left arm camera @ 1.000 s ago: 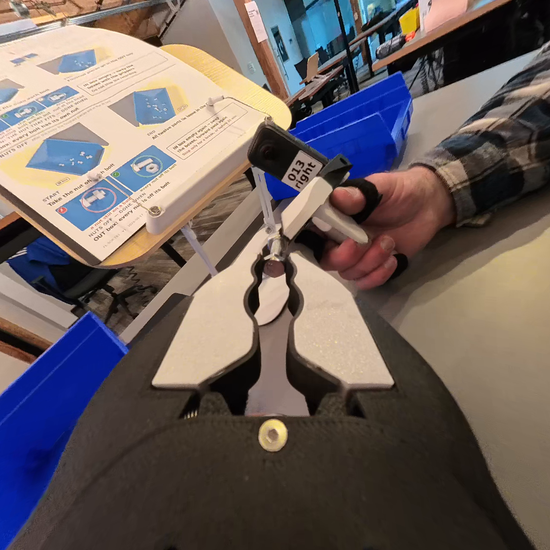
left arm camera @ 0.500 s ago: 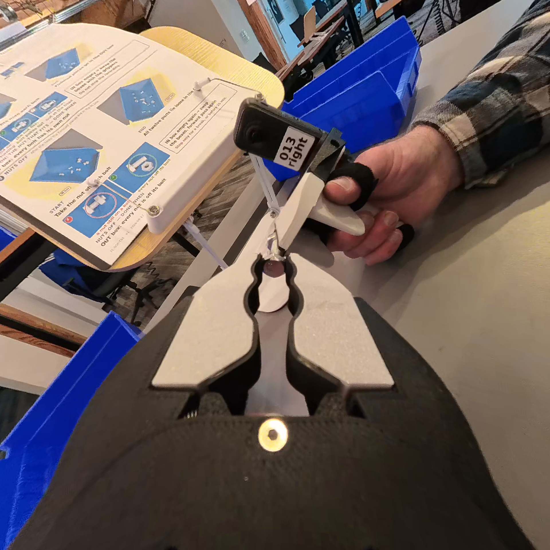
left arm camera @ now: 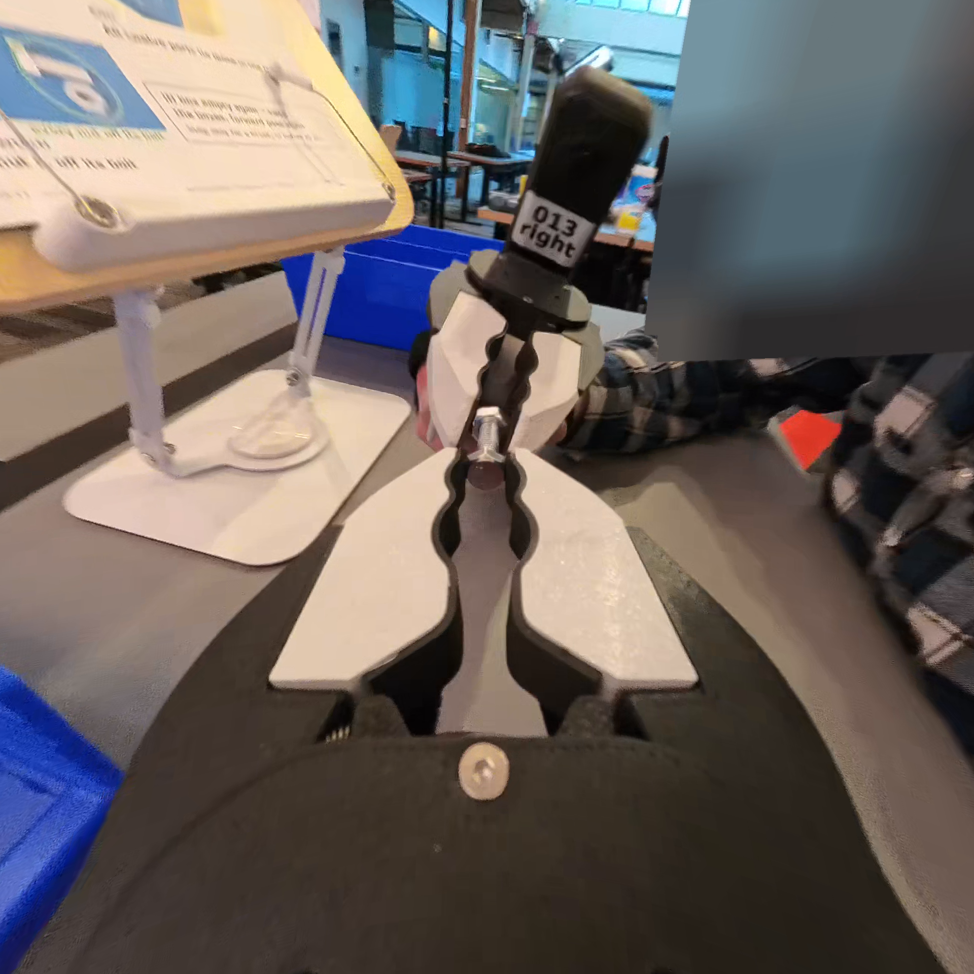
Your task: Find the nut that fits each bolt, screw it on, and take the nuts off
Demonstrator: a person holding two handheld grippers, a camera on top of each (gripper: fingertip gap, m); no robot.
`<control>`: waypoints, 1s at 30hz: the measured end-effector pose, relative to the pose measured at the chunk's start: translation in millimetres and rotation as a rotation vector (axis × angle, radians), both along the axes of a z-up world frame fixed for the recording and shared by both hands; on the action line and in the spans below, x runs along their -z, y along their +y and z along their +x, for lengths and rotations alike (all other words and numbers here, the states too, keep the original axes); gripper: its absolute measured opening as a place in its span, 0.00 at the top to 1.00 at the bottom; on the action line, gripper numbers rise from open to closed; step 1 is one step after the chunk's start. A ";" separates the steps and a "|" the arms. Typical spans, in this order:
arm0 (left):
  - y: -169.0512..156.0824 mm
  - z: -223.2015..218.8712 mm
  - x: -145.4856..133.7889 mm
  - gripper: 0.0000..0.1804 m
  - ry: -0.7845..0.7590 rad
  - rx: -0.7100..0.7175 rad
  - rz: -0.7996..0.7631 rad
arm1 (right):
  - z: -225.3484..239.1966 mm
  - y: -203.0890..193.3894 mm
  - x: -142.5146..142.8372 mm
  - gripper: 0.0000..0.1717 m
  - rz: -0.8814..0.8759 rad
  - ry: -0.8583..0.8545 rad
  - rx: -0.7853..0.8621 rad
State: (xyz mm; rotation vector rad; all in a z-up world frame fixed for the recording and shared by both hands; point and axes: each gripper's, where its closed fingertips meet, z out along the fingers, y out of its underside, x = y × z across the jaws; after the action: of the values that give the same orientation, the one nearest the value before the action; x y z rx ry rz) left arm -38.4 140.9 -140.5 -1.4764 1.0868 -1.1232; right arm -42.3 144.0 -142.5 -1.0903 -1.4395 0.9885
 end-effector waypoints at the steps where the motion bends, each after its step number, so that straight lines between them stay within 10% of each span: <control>1: -0.6 -0.3 0.1 0.92 -0.017 0.015 -0.025 | -0.1 -0.2 0.3 0.91 0.071 -0.017 0.020; 13: -0.2 -0.2 4.7 0.92 -0.132 0.119 -0.290 | 2.5 6.0 3.5 0.91 0.791 -0.202 0.240; 30: 7.3 -5.5 2.8 0.92 -0.113 0.046 -0.203 | 1.7 7.3 1.1 0.80 0.479 -0.074 0.194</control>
State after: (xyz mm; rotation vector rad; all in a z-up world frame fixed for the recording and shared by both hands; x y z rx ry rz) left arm -44.0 148.2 -143.2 -1.5302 0.9548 -1.3656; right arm -40.7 151.3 -143.7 -0.8936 -1.4967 0.4358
